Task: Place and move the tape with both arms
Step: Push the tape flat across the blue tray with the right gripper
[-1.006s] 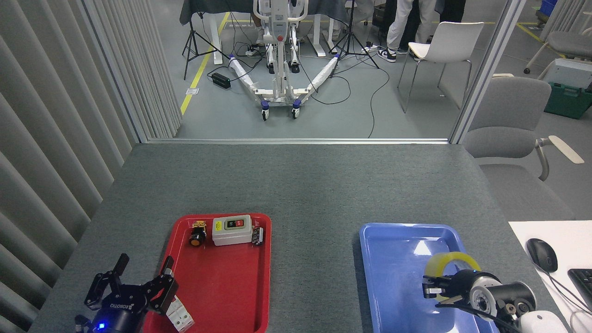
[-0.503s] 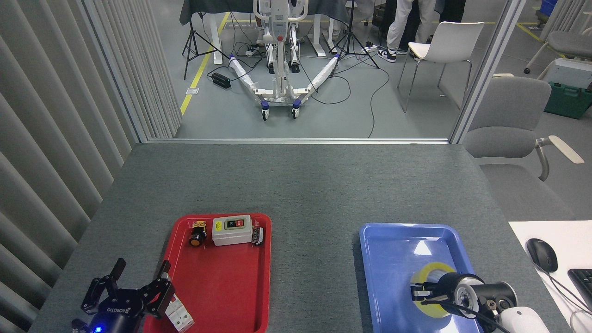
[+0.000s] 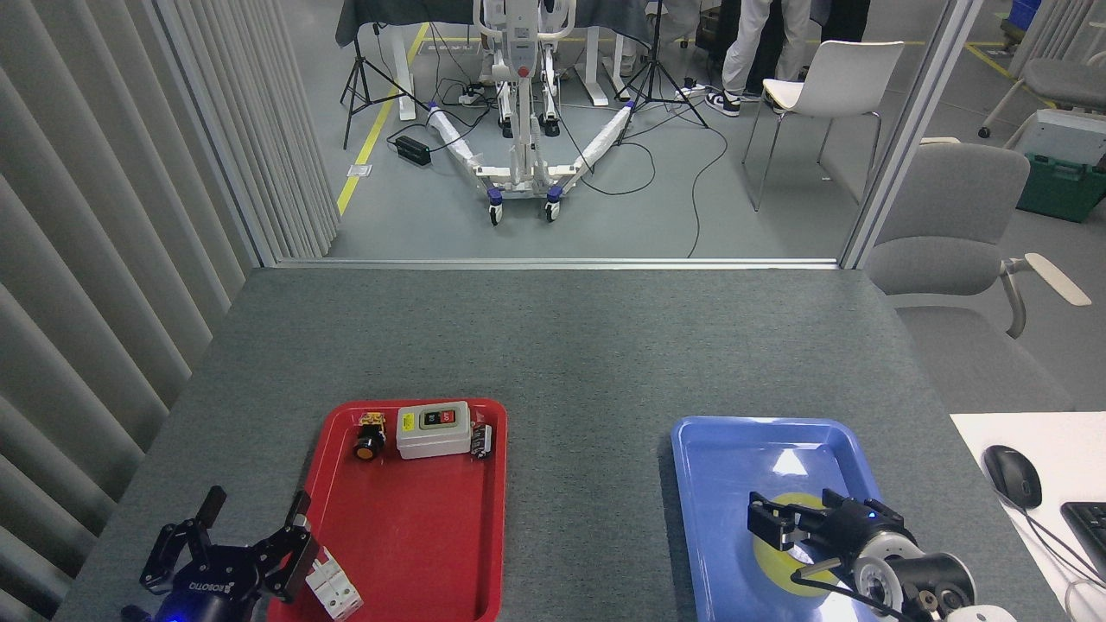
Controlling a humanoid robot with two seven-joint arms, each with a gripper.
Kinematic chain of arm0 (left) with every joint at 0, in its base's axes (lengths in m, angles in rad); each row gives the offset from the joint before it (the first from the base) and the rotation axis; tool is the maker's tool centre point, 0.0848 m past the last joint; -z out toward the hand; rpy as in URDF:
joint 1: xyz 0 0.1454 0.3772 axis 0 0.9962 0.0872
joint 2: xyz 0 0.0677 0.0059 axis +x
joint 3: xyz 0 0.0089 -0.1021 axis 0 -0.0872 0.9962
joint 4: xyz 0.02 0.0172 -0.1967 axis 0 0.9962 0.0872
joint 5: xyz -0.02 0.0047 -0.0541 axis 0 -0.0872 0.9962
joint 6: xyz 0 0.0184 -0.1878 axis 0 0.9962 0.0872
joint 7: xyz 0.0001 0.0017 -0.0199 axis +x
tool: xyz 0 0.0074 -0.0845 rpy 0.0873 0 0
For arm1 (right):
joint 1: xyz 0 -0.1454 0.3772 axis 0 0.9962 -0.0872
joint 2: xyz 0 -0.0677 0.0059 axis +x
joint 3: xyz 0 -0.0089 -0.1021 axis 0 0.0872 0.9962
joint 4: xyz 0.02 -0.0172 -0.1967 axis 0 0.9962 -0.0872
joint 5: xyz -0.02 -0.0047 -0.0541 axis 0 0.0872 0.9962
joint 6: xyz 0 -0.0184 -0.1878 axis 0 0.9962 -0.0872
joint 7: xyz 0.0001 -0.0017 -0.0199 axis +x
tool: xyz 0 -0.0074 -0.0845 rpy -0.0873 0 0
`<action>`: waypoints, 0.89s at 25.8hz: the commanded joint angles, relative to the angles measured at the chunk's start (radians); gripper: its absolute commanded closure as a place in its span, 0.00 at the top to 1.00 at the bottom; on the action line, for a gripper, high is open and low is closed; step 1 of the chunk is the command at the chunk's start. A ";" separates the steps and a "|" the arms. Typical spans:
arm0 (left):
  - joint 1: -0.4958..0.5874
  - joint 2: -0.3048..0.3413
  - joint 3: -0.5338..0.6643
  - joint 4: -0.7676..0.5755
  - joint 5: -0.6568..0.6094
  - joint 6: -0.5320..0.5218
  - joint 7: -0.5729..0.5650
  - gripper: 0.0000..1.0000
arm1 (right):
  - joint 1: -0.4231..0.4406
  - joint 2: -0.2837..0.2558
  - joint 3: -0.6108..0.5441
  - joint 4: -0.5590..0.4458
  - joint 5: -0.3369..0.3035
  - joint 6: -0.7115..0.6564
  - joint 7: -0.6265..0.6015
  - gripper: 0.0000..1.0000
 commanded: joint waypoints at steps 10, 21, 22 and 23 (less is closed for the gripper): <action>0.002 0.013 0.018 0.004 0.000 0.000 -0.006 1.00 | 0.195 0.128 -0.106 -0.021 0.211 -0.020 -0.689 1.00; 0.002 -0.001 0.049 0.009 0.002 -0.011 -0.017 1.00 | 0.268 0.187 -0.143 -0.023 0.232 -0.004 -0.694 1.00; 0.002 -0.004 0.049 0.009 0.002 -0.009 -0.017 1.00 | 0.268 0.187 -0.143 -0.023 0.232 0.000 -0.694 1.00; 0.002 -0.005 0.049 0.009 0.002 -0.008 -0.017 1.00 | 0.268 0.187 -0.142 -0.023 0.232 0.000 -0.694 1.00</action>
